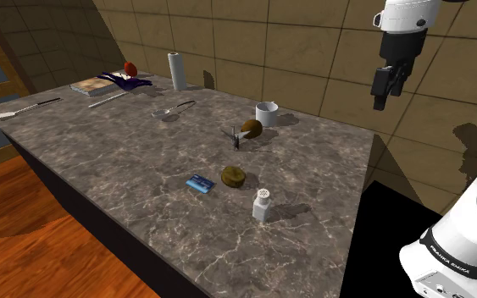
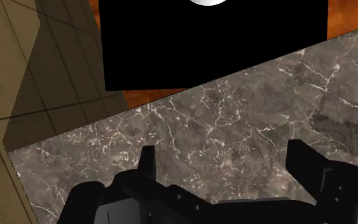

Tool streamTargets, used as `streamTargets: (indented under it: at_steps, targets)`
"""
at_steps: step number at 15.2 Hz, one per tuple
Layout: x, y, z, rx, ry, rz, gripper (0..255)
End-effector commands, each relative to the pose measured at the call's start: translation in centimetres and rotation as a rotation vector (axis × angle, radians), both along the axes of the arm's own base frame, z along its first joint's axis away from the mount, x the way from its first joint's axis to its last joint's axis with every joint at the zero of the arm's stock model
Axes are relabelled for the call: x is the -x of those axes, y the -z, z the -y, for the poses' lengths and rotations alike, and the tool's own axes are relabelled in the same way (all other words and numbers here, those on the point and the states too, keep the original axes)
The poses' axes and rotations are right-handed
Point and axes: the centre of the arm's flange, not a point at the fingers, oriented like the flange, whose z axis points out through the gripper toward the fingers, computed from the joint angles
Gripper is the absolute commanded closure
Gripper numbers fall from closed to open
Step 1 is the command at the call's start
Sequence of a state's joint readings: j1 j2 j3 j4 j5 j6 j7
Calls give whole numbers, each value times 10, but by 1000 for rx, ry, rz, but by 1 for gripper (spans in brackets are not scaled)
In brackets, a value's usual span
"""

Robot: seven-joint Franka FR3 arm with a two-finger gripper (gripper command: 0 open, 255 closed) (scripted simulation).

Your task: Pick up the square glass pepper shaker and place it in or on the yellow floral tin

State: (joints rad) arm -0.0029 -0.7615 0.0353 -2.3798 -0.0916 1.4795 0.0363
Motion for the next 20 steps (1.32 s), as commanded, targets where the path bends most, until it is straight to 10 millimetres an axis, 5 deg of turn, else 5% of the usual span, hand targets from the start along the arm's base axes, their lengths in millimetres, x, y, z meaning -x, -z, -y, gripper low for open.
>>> streamTargets:
  at_steps: [1, 20]
  targets:
    - [0, 0, 0, 0, 0, 0, 0]
    - [-59, 115, -201, -84, -95, 25, 0]
